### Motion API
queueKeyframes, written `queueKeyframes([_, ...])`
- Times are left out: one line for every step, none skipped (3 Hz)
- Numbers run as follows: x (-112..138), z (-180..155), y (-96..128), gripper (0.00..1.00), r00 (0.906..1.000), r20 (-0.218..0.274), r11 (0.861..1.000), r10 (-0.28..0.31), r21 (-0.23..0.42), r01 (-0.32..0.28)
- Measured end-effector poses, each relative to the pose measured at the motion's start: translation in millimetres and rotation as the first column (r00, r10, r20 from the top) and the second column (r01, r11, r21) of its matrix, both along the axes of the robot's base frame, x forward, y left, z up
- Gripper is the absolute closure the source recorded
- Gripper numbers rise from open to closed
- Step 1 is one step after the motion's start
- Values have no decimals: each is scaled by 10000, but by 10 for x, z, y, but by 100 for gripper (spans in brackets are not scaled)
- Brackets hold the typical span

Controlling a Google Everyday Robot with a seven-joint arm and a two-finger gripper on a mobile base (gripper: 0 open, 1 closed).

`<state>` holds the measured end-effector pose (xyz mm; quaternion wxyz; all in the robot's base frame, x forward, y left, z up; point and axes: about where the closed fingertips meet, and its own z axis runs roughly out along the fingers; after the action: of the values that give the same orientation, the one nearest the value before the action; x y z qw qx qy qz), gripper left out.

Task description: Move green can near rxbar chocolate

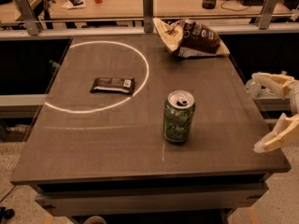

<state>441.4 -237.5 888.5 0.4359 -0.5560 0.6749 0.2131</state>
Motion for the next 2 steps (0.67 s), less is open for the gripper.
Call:
queueKeyframes([-66,-105,249,0,9991,-94,9976,413,558,-407])
queueKeyframes([-158,-231,662,0,9904,-240,9806,1362,1456,-1313])
